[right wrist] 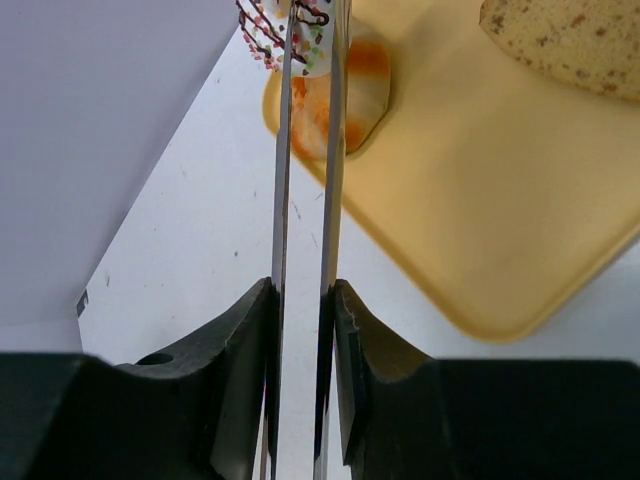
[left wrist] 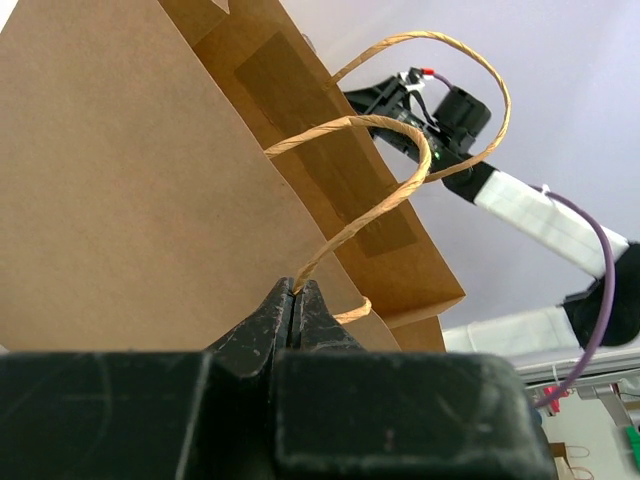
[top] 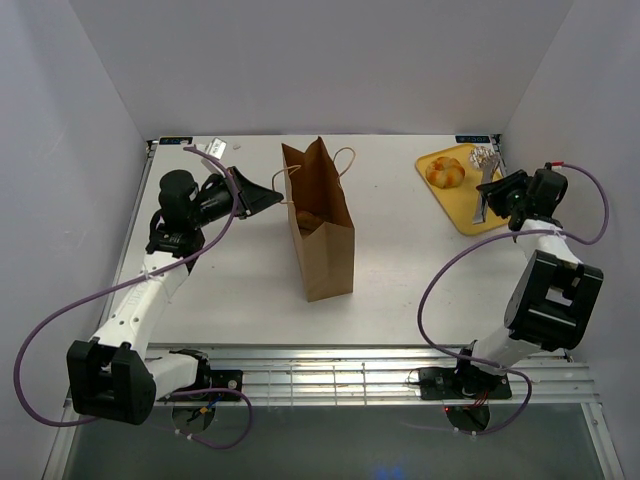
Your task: Place the fake bread into the paper bag
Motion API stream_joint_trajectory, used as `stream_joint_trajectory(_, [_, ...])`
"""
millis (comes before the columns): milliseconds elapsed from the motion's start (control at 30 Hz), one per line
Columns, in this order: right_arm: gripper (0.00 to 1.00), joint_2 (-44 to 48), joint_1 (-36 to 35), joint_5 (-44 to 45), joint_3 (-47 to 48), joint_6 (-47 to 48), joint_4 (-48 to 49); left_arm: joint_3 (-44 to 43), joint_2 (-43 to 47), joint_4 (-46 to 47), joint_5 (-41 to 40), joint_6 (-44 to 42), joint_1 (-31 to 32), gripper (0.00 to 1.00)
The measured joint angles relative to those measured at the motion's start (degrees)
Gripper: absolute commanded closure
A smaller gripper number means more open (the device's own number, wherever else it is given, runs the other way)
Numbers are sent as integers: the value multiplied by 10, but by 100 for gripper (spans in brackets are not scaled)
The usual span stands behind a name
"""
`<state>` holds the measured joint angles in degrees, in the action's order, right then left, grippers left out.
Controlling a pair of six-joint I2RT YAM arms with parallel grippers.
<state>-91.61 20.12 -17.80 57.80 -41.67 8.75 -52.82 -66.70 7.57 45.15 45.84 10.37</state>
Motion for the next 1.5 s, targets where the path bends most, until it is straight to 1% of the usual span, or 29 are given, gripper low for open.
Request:
stream_joint_trajectory(167, [70,100,0,-2,-76,3,-5,1,2,-3,-4,-2,0,100])
stream_joint_trajectory(300, [70,223,-12,-11,-142,10,-41,8,4,-9,-6,-2,0,100])
stream_joint_trajectory(367, [70,291,-26,-24,-155,14,-71,9,4,-10,-7,-2,0,100])
stream_joint_trajectory(433, [68,357,-45,-41,-151,15,-98,10,6,-11,-8,-1,0,100])
stream_joint_trajectory(500, [68,392,-69,-50,-135,16,-127,12,7,-11,-9,-1,0,100])
stream_joint_trajectory(600, [67,433,-115,-64,-82,15,-183,16,14,-14,-12,0,0,100])
stream_joint_trajectory(667, [67,446,-148,-75,-32,15,-216,17,17,-17,-13,1,0,100])
stream_joint_trajectory(767, [67,460,-198,-90,24,12,-239,17,20,-20,-17,1,0,100])
stream_joint_trajectory(867, [67,471,-247,-104,53,7,-259,18,21,-21,-19,1,0,100])
stream_joint_trajectory(1033, [67,468,-311,-136,63,-4,-274,27,28,-26,-24,1,0,100])
stream_joint_trajectory(1233, [67,444,-419,-119,63,-13,-291,28,36,-31,-32,0,0,100])
stream_joint_trajectory(1433, [66,423,-550,-60,65,-10,-293,28,38,-36,-40,0,0,100])
stream_joint_trajectory(1500, [66,416,-584,-39,65,-7,-293,28,38,-38,-41,0,0,100])
